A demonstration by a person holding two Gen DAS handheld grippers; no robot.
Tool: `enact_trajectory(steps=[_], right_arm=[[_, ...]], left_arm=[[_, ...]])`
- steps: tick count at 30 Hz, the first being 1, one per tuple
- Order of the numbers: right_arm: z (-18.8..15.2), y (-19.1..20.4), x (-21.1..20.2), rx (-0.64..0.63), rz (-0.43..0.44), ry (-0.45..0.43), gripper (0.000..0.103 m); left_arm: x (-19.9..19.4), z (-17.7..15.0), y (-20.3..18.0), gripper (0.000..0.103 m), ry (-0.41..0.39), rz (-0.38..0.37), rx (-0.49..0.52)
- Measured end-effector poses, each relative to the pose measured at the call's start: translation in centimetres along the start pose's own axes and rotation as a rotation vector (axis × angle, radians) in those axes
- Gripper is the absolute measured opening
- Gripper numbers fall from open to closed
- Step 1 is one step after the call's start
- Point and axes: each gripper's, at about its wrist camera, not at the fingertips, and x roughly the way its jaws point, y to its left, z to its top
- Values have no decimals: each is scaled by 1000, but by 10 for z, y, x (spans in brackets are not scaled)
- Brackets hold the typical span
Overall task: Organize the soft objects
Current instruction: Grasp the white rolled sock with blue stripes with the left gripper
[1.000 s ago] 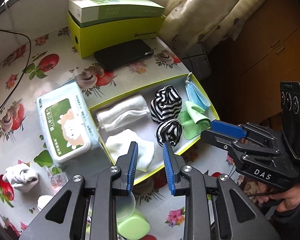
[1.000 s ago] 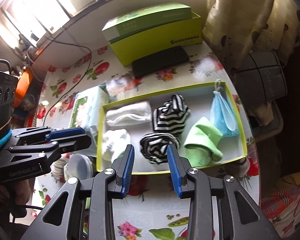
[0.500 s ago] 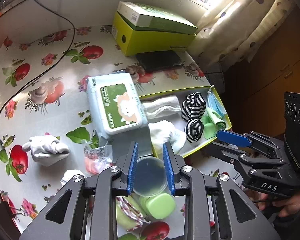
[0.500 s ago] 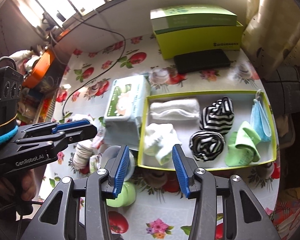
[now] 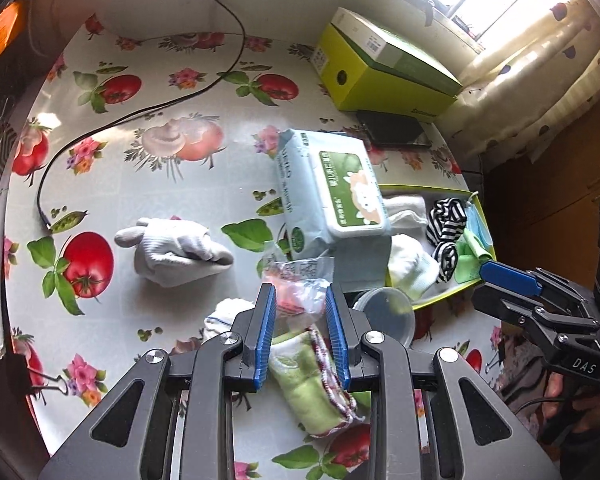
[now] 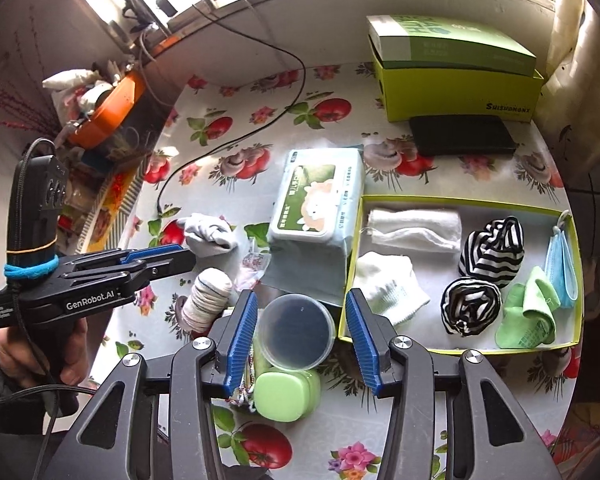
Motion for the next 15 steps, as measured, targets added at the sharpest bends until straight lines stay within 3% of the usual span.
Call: enact_trajectory(steps=[11,13,15], right_arm=[[0,21,9,-61,29,38,45],[-1,24,10,-65,29,44,45],[-1,26,12,-67,31,50,45]], left_arm=[[4,-19,41,27,26,26,-57],[10,-23,44,38,39,27,-58],[17,-28,46,40,53,37,-54]])
